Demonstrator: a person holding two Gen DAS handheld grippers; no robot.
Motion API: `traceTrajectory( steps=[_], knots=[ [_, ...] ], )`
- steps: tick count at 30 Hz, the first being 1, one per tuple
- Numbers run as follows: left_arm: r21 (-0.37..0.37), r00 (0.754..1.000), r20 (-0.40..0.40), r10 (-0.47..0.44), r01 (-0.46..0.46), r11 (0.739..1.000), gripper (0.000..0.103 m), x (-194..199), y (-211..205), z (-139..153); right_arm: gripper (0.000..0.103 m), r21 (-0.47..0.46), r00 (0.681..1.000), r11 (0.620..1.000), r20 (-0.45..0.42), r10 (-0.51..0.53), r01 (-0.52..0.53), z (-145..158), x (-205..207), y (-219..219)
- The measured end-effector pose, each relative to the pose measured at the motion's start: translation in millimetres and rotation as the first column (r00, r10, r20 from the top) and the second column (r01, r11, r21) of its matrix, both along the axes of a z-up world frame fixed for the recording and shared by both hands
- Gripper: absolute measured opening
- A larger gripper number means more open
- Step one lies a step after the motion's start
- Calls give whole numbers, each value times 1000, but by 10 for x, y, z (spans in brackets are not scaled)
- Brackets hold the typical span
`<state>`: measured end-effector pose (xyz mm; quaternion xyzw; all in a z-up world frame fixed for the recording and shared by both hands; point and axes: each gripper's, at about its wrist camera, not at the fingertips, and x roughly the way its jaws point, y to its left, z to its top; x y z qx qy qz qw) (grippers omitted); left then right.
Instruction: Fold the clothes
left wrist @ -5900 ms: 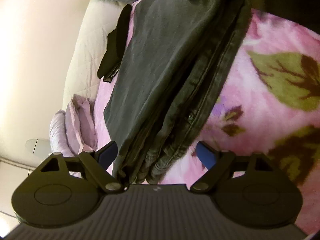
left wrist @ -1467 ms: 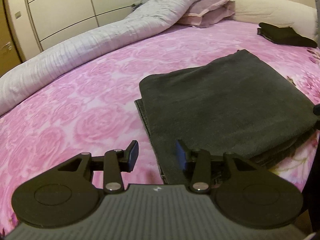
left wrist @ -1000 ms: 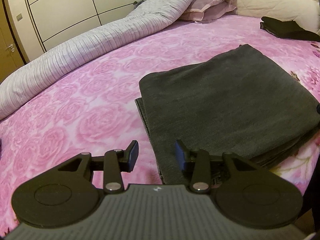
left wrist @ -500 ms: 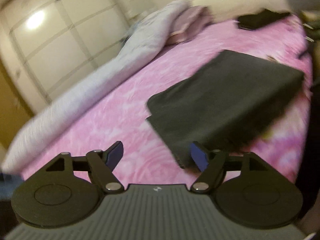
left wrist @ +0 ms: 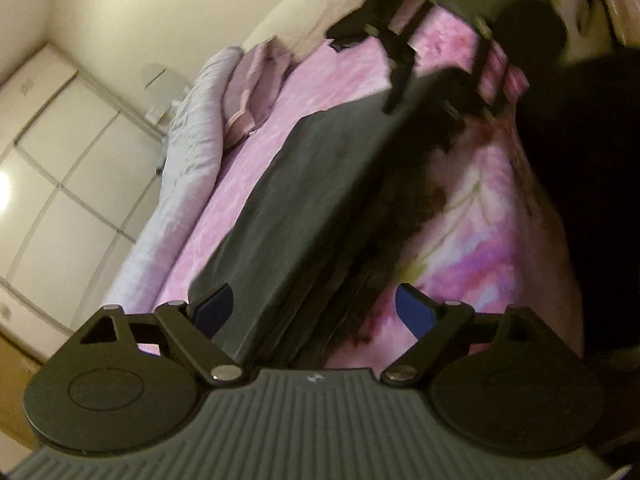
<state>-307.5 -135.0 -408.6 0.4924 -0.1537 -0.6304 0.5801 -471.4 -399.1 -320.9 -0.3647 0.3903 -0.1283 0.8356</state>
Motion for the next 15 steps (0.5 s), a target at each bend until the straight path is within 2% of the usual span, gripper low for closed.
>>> traceTrajectory(
  steps=[4,6,7,9,11,13,15],
  knots=[
    [-10,985,173,7,-6,1000,87,-77,-253,-197,21,40,998,999,60,-5,3,302,-52,-81],
    [-21,975,221,36,-32,999,87,-31,-380,-236,21,41,998,999,69,-9,7,339,-82,-96],
    [-25,970,235,53,-49,998,83,13,-434,-247,21,44,998,999,70,-11,8,338,-95,-105],
    [15,976,209,68,-73,997,71,127,-520,-242,21,33,998,999,55,-3,1,249,-117,-82],
    [76,983,171,66,-80,994,40,204,-580,-252,22,13,999,1000,32,12,-12,119,-137,-39],
    [93,984,171,53,-70,993,38,221,-593,-287,33,-45,1000,999,16,26,-26,-33,-155,49],
    [108,988,140,59,-74,991,37,244,-624,-263,38,-102,999,994,0,36,-35,-185,-134,146]
  ],
)
